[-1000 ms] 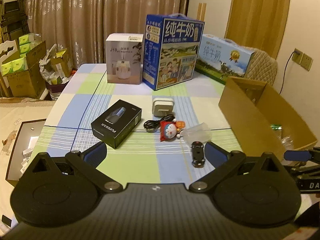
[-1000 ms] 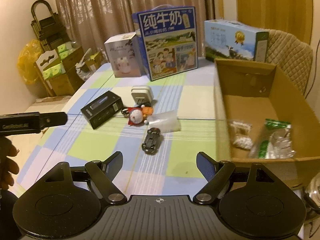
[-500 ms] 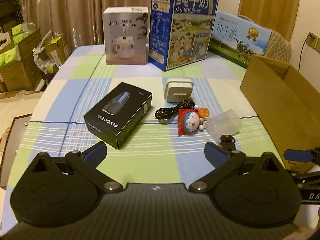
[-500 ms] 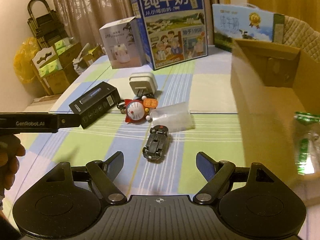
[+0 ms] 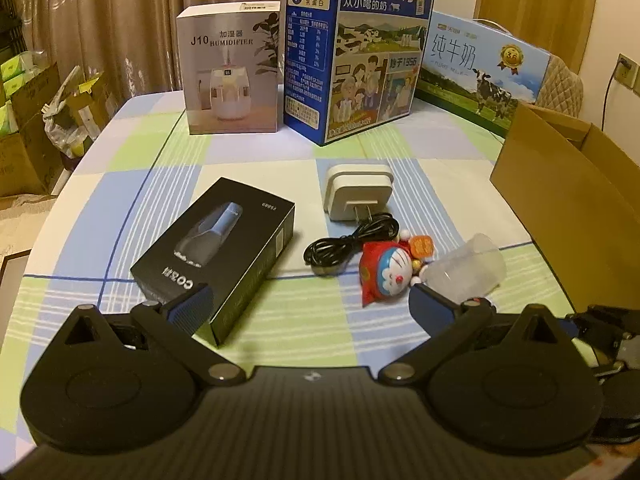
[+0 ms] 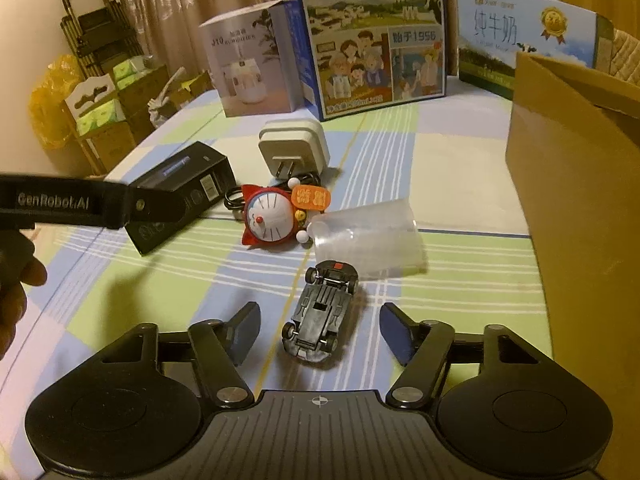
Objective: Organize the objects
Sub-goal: 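Move both tools back over the table toward the black toy car, then grasp the black toy car with right tool, then grasp the red Doraemon toy with left tool while right tool holds the car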
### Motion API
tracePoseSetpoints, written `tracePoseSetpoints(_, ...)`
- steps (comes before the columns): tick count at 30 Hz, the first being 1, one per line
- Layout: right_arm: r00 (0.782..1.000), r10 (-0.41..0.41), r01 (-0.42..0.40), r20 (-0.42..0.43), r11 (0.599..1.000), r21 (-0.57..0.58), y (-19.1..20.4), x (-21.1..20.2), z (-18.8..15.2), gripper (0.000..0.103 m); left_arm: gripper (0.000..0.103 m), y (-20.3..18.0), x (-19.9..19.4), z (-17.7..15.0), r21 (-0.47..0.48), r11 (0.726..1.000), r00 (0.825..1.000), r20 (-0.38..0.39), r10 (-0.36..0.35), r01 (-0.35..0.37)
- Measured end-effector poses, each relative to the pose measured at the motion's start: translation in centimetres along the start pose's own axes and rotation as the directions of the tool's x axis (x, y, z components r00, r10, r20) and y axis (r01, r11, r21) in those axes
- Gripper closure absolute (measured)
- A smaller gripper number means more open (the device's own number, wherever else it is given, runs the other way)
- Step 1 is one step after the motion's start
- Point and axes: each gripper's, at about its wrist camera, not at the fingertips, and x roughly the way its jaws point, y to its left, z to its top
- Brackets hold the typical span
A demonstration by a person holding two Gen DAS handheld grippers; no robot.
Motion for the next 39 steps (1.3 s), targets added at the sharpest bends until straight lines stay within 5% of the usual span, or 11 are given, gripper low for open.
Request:
tracePoseSetpoints(22, 0.999, -0.034, 0.034, -0.024, 0.999, 0.011, 0.0, 2.1, 0.3, 0.075, 0.001, -0.7, 1.4, 0.3, 0.008, 0.999, 0.999, -0.013, -0.051, 0.051)
tracePoseSetpoints(29, 0.997, -0.079, 0.079, -0.006, 0.997, 0.007, -0.1, 1.4, 0.4, 0.076, 0.002, -1.1, 2.0, 0.1, 0.021, 0.997, 0.997, -0.027, -0.073, 0.074)
tracePoseSetpoints(39, 0.99, -0.141, 0.141, 0.005, 0.989, 0.043, -1.5, 0.5, 1.1, 0.076, 0.02, -2.9, 3.8, 0.5, 0.124, 0.983, 0.991, -0.023, -0.131, 0.133)
